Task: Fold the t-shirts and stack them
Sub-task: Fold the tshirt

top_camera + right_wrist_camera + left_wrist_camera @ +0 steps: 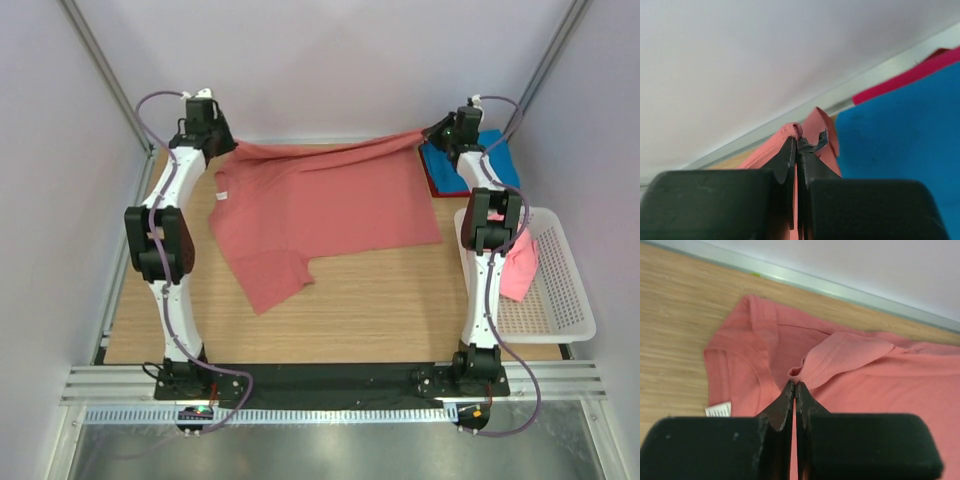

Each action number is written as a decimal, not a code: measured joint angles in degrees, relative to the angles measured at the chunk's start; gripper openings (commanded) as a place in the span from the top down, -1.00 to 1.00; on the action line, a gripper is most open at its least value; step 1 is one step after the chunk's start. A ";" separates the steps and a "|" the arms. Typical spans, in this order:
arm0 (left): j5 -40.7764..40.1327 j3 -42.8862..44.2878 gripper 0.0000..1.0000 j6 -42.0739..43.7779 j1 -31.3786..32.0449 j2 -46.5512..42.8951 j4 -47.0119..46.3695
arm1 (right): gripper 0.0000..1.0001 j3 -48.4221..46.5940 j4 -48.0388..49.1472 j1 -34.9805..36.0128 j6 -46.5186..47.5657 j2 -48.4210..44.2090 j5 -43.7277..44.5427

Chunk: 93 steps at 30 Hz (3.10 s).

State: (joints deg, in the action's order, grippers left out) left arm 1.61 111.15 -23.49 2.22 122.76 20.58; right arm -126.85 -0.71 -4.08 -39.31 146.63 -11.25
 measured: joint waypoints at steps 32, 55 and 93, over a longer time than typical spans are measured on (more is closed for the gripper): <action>-6.82 -25.16 0.53 -6.19 2.54 -14.86 19.23 | 0.49 22.56 -7.52 -0.04 6.88 -16.20 -4.22; -10.60 -15.61 0.11 -10.62 -1.46 -2.01 25.92 | 0.29 33.07 -37.81 16.52 11.43 -28.81 15.26; -17.88 -18.69 -0.03 -6.84 -3.56 -9.09 35.08 | 0.17 60.28 -45.11 22.45 4.59 -50.49 24.90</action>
State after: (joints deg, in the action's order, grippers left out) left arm -16.27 92.47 -30.33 -1.34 113.67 55.66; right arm -66.57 -45.82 18.37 -34.72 96.14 13.65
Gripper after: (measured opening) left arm 0.500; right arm 0.405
